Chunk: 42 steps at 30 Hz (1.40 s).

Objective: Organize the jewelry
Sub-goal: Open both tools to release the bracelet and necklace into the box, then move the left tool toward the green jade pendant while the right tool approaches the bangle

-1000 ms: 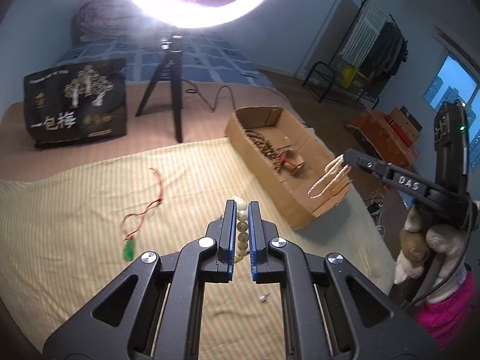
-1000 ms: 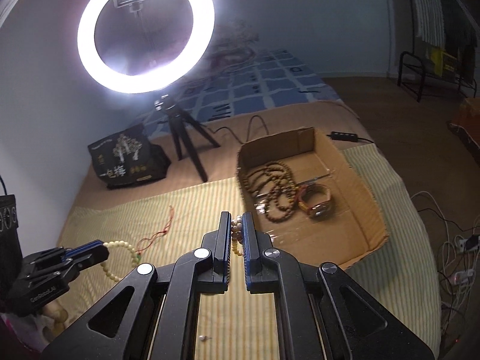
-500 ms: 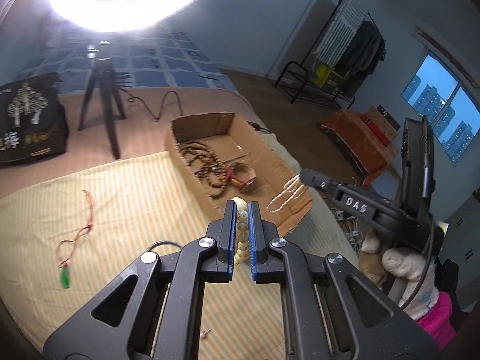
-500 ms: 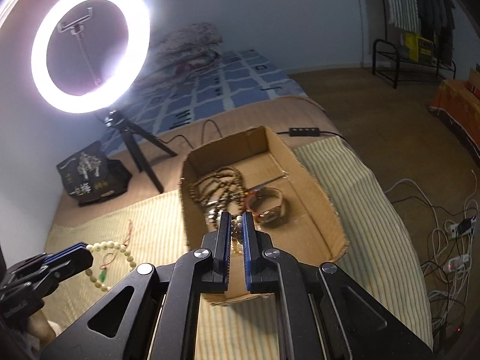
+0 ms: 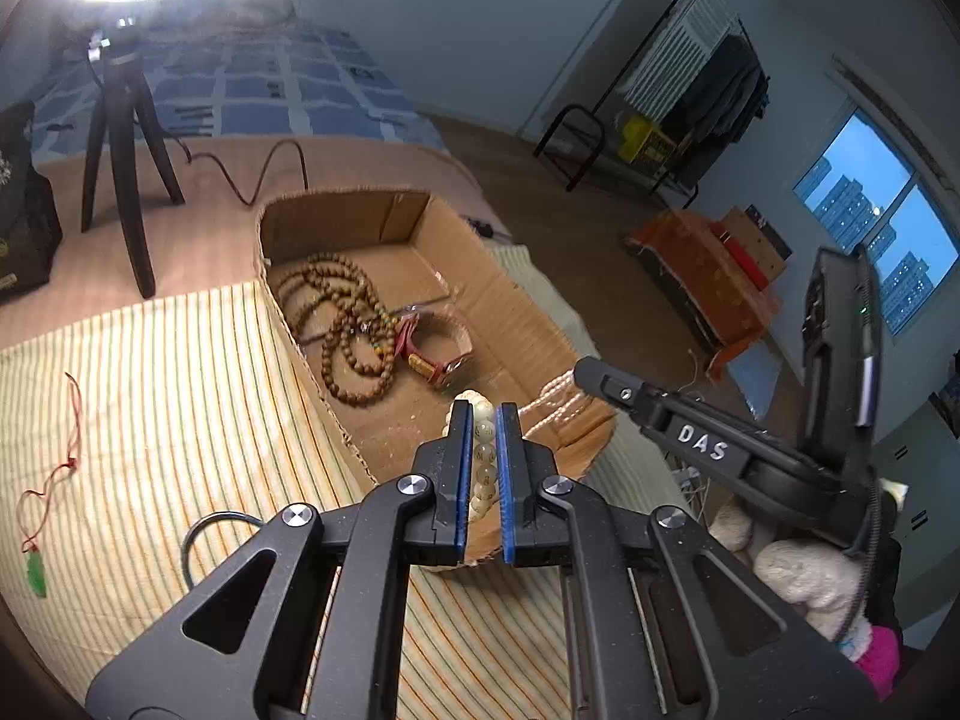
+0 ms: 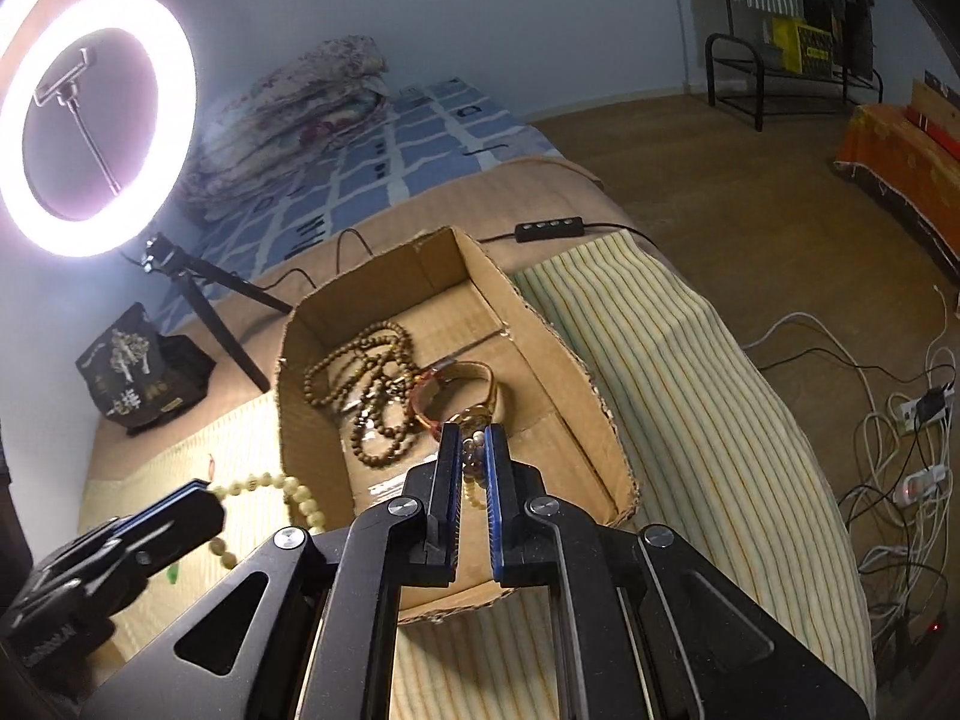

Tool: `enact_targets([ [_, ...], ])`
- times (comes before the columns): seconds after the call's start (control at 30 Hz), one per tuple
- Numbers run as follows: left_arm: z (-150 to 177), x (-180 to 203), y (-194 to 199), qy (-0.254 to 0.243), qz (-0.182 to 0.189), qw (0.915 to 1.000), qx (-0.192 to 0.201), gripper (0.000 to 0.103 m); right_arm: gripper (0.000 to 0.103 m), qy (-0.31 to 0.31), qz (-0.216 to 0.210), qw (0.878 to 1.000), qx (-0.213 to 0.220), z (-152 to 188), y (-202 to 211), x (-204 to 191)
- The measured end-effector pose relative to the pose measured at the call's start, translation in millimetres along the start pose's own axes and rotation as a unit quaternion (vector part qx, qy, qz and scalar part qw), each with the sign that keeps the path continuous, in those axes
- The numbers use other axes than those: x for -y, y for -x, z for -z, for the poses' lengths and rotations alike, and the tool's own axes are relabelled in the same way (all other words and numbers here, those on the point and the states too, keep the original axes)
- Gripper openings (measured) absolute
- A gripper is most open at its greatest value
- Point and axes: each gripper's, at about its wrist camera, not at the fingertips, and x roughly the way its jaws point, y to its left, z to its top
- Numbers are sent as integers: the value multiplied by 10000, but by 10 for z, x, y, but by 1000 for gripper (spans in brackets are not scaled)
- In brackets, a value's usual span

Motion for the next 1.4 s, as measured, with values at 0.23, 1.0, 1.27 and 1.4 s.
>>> enact_targets([
  [0.23,66,-57,-197,-57,-103,9997,-216,6,6,-77,110,9998,-166,32,-158,77],
  [1.0,44,-120,-60,-192,-434,9988,-151,6,6,-60,278,9994,-211,10,-101,44],
  [1.27,63,-161,310,-564,-844,9948,31,6,26,108,179,9998,15,-10,152,-148],
  [1.4,109,-303,494,-635,-1085,9920,77,6,39,277,171,9994,89,9,238,-281],
])
